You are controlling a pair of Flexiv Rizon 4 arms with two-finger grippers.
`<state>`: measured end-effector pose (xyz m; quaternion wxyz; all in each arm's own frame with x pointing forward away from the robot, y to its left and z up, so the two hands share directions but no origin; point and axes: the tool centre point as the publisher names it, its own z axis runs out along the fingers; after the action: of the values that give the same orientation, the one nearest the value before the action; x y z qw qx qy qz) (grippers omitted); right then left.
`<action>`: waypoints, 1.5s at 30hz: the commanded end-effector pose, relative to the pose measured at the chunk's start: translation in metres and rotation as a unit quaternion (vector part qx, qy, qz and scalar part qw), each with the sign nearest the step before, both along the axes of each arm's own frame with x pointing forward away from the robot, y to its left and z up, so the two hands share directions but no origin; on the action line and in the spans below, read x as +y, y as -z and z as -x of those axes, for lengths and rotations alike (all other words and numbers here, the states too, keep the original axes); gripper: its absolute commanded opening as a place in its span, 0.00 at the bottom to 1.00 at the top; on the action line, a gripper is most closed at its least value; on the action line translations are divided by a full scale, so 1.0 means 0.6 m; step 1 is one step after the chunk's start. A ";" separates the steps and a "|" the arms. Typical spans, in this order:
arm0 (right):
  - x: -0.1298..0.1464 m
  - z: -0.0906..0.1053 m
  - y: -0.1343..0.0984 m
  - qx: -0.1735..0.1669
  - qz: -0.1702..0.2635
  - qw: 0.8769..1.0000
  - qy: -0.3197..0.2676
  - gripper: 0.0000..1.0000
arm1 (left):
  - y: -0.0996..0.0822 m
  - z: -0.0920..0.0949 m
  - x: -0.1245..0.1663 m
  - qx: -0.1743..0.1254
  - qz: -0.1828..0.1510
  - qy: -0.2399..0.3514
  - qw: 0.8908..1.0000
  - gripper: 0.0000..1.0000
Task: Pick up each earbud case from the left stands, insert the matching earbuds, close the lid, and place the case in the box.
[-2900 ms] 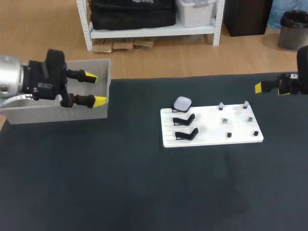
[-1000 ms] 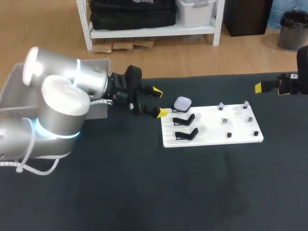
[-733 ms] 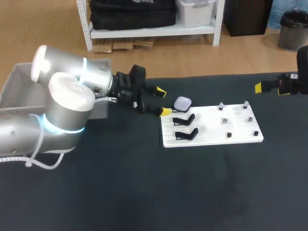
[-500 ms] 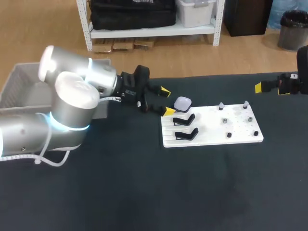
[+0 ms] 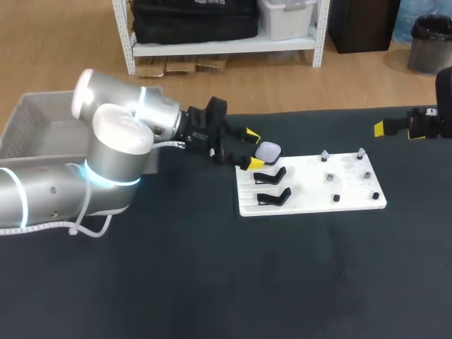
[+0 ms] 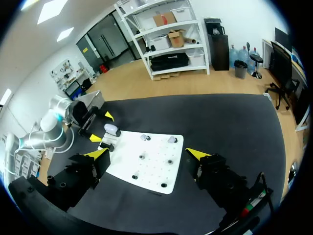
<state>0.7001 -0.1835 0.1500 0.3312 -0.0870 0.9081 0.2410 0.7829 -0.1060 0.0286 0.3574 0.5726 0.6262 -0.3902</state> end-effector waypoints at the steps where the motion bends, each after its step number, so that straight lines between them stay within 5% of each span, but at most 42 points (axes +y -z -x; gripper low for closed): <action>1: -0.001 -0.001 0.001 0.000 -0.001 1.000 -0.001 1.00 | 0.010 -0.011 -0.013 0.006 0.002 0.008 1.000 0.94; 38: -0.001 -0.001 0.001 0.000 -0.001 1.000 -0.001 1.00 | 0.037 -0.010 -0.036 0.028 -0.003 -0.012 1.000 0.38; 43: -0.001 -0.001 0.001 0.000 -0.001 1.000 -0.001 1.00 | 0.038 -0.008 -0.035 0.029 -0.003 -0.010 1.000 0.04; 45: -0.001 -0.001 0.001 0.000 -0.001 1.000 -0.001 1.00 | 0.038 -0.008 -0.035 0.029 -0.003 -0.009 1.000 0.00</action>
<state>0.7000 -0.1835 0.1500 0.3312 -0.0870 0.9081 0.2410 0.7855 -0.1268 0.0068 0.3435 0.5552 0.6430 -0.4004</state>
